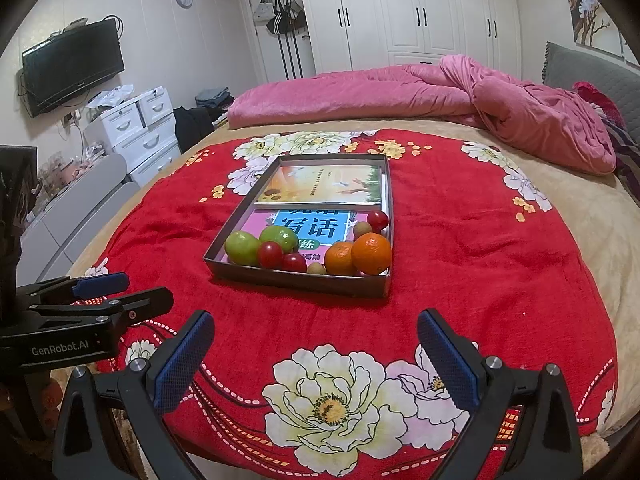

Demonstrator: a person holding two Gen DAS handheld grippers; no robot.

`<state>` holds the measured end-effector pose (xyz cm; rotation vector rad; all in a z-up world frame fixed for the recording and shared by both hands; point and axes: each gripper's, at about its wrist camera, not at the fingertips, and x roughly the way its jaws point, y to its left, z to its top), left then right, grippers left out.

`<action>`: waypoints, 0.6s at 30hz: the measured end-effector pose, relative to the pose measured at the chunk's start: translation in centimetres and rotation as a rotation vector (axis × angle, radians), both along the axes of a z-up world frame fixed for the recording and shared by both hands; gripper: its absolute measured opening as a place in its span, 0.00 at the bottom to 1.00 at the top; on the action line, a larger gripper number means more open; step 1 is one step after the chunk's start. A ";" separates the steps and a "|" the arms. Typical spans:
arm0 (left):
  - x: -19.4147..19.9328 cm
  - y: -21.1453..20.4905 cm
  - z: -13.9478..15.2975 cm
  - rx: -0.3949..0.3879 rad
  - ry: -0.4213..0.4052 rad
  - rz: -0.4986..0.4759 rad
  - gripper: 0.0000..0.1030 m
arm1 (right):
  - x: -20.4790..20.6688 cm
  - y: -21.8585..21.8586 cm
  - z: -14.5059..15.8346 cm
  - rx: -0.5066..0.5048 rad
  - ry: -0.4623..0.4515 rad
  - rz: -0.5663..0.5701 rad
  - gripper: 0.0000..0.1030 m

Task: Organize fruits

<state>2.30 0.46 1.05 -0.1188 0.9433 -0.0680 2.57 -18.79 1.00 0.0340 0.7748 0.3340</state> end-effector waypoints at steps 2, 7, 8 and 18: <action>0.0 0.0 0.0 0.001 0.000 0.001 0.76 | 0.0 0.0 0.0 -0.001 -0.001 0.000 0.99; 0.0 0.1 0.1 -0.002 0.000 0.003 0.76 | 0.0 -0.1 0.1 -0.002 -0.003 -0.003 0.99; 0.0 0.1 0.1 -0.007 0.000 0.001 0.76 | 0.0 -0.2 0.1 -0.002 -0.003 -0.003 0.99; 0.0 0.0 0.1 -0.006 -0.001 -0.006 0.76 | 0.1 -0.4 0.3 -0.006 -0.010 -0.005 0.99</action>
